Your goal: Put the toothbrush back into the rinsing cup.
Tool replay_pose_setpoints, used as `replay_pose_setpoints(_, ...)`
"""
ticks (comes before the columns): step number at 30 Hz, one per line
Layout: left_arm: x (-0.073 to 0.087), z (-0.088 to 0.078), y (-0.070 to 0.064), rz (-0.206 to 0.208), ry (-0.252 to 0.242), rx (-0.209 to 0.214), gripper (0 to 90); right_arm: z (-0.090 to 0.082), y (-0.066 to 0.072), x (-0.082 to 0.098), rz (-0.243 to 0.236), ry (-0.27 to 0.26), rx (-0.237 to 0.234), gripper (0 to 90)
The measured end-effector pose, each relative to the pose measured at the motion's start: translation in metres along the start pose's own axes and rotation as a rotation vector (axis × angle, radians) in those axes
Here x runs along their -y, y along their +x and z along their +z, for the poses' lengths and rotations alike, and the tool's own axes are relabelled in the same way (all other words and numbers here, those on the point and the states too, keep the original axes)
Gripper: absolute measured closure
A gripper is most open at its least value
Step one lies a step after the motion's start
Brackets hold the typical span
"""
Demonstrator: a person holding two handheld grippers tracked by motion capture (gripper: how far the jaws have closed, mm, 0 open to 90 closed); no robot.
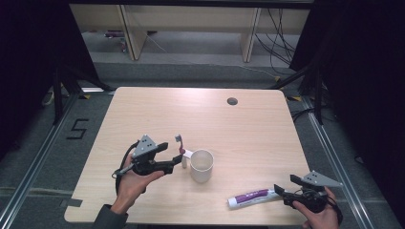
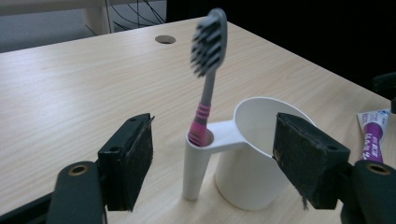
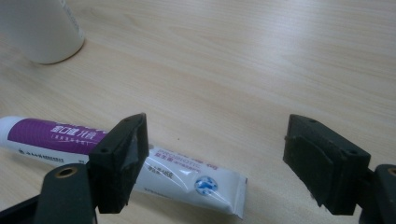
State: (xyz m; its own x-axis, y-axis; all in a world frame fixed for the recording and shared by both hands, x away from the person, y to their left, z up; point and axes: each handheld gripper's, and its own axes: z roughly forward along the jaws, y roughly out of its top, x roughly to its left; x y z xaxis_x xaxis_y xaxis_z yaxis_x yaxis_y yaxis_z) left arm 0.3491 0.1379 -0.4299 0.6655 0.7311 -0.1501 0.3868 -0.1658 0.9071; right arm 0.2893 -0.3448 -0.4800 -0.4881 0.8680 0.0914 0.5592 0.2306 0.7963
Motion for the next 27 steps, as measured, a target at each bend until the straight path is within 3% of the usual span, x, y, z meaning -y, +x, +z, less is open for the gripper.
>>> replay_pose_setpoints(6, 0.01, -0.006, -0.006, -0.004, 0.028, -0.007, 26.8, -0.002, 0.001, 0.0, -0.011, -0.006, 0.0, 23.0)
replay_pose_setpoints(7, 0.012, -0.007, -0.006, -0.005, 0.034, -0.006, 26.0, -0.003, 0.004, 0.001, 0.027, 0.005, -0.005, 23.1)
replay_pose_setpoints(8, 0.014, -0.007, -0.007, -0.007, 0.035, -0.005, 25.7, -0.003, 0.001, 0.001, 0.0, 0.002, 0.002, 23.5)
replay_pose_setpoints(9, 0.018, -0.008, -0.008, -0.007, 0.036, 0.004, 25.7, -0.004, 0.005, 0.001, 0.045, 0.011, -0.006, 23.9)
replay_pose_setpoints(12, 0.028, -0.01, -0.01, -0.017, 0.056, -0.001, 25.1, -0.006, 0.006, 0.0, 0.027, -0.003, -0.005, 24.2)
replay_pose_setpoints(13, 0.031, -0.01, -0.011, -0.018, 0.067, -0.006, 24.6, -0.006, 0.004, 0.0, -0.009, -0.012, -0.005, 24.2)
replay_pose_setpoints(15, 0.038, -0.01, -0.012, -0.025, 0.087, 0.004, 24.1, -0.007, 0.006, -0.001, -0.029, -0.011, 0.0, 24.3)
replay_pose_setpoints(27, 0.063, -0.021, -0.018, -0.01, 0.136, -0.005, 24.0, -0.01, 0.011, -0.001, -0.04, 0.004, -0.015, 24.9)
